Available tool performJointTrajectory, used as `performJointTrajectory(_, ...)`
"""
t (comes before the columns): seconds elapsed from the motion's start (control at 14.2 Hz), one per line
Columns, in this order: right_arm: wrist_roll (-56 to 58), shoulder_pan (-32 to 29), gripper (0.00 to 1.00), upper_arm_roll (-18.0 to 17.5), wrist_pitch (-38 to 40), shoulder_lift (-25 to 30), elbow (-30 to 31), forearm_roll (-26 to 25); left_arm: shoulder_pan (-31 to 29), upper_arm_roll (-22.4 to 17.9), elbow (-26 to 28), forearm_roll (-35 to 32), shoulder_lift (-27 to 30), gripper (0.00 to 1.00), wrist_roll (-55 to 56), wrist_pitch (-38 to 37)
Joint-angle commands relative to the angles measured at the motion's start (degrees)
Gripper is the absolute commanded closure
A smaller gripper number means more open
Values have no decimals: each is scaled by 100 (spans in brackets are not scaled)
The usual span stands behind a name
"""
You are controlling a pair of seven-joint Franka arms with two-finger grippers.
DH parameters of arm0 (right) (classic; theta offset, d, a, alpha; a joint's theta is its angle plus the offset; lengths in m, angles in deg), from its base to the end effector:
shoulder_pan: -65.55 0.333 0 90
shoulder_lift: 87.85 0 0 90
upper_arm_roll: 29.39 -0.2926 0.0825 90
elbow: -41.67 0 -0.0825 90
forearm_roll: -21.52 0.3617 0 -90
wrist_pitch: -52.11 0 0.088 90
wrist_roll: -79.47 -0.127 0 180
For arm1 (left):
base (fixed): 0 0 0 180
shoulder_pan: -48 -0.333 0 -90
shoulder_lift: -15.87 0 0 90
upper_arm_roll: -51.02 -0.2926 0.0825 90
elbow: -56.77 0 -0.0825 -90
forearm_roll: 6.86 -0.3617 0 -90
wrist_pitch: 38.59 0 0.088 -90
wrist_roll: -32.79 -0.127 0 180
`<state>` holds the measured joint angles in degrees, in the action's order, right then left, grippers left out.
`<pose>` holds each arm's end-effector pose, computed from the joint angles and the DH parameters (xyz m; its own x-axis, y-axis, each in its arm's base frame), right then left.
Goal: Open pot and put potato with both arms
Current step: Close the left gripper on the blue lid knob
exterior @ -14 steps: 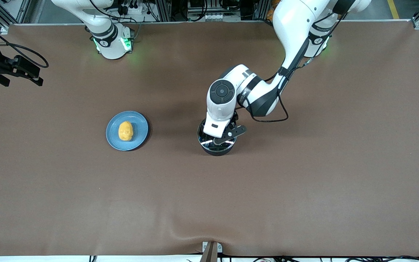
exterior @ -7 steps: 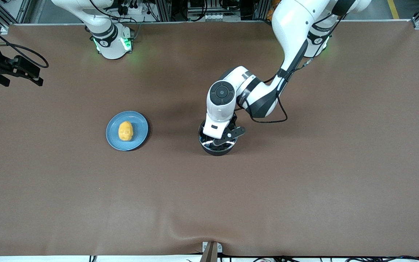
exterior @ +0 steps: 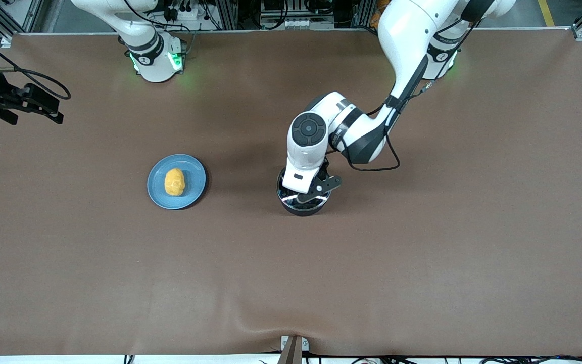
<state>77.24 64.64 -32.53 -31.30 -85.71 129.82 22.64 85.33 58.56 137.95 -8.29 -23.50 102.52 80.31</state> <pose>0.5083 0.0230 0.6051 0.9989 0.0021 -0.0460 0.0014 -0.9999 -0.0157 0.4988 -0.4731 0.2676 0.8984 0.4342 -0.0661 0.4351 -0.9004 -0.0007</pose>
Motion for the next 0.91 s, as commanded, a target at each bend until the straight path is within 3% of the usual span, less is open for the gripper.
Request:
performJointTrajectory(0.0,73,-67,0,-46,27,-47,-78,90,-85,-147,-68,-156,507,82,24,-559)
performJointTrajectory(0.28,-93,-84,0,-46,-26,-65,140,422,-488,-244,-15,-164,1325,82,-642,-1077)
performJointTrajectory(0.49,-172,-49,0,-46,-342,-56,580,530,-875,-244,81,-164,1598,82,-1363,-1474)
performJointTrajectory(0.84,-594,30,0,-73,-1281,-56,1633,539,-1745,-218,1169,-164,2282,82,-2848,-1178)
